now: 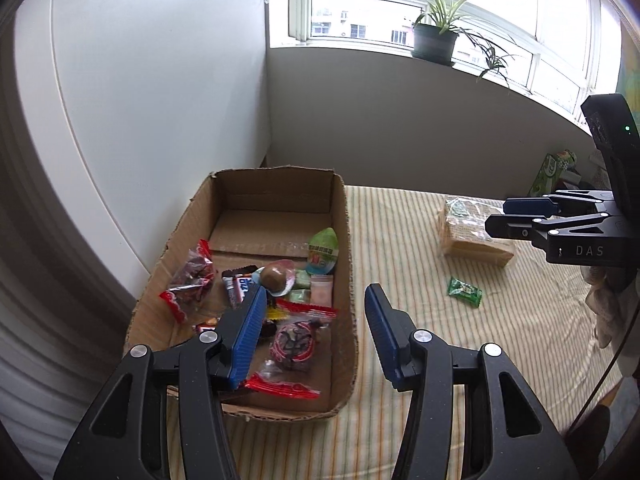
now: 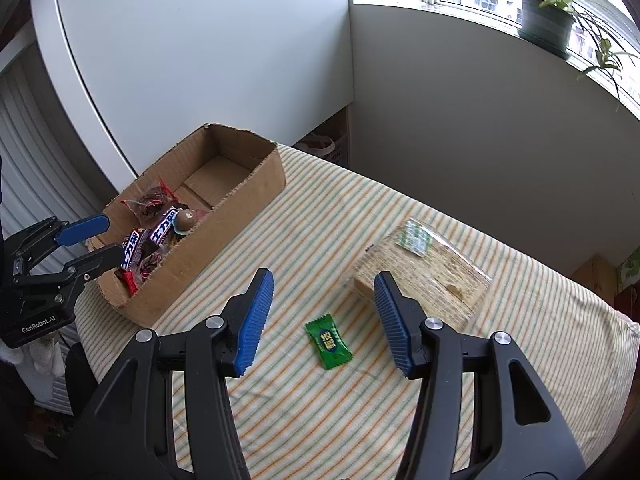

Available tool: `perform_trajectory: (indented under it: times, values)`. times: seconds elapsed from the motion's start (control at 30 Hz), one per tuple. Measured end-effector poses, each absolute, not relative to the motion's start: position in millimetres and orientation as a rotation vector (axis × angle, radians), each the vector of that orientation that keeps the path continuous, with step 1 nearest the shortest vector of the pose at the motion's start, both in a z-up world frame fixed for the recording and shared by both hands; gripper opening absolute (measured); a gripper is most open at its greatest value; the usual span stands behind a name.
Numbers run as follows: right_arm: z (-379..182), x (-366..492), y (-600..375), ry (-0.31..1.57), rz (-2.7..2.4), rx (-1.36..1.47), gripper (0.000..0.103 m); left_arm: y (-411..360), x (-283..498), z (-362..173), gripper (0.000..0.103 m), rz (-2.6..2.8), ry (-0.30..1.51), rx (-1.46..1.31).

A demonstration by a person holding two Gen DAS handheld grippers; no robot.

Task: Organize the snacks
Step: 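Move both open tools back toward the green candy, then move both open tools to either side of the wrapped bread loaf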

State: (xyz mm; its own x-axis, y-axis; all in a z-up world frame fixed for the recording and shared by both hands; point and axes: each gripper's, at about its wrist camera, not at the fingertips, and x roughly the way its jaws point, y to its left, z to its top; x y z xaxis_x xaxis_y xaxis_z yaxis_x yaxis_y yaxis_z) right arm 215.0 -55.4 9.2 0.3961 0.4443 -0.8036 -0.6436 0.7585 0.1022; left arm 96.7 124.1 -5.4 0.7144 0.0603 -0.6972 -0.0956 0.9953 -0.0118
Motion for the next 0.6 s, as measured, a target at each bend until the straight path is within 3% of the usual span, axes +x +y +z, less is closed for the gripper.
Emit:
perform_trajectory:
  times: [0.17, 0.23, 0.27, 0.3, 0.37, 0.6]
  values:
    - [3.3, 227.6, -91.5, 0.951, 0.644, -0.198, 0.055, 97.1, 106.2, -7.7, 0.051, 0.05, 0.781, -0.03]
    - [-0.8, 233.3, -105.3, 0.959, 0.621, -0.173, 0.055, 87.5, 110.8, -8.4, 0.058, 0.035, 0.781, -0.027]
    - [-3.5, 236.6, -111.2, 0.964, 0.609, -0.161, 0.058, 82.6, 113.9, -8.6, 0.061, 0.026, 0.779, -0.025]
    - [-5.8, 239.4, -117.3, 0.967, 0.596, -0.149, 0.07, 77.4, 116.8, -8.8, 0.061, 0.017, 0.778, -0.023]
    - [-9.3, 244.3, -129.0, 0.96, 0.573, -0.119, 0.082, 66.5, 123.8, -10.1, 0.062, -0.008, 0.779, -0.017]
    - [-22.7, 261.5, -154.9, 0.985, 0.546, -0.055, 0.082, 32.1, 155.6, -24.7, 0.066, -0.084, 0.808, -0.033]
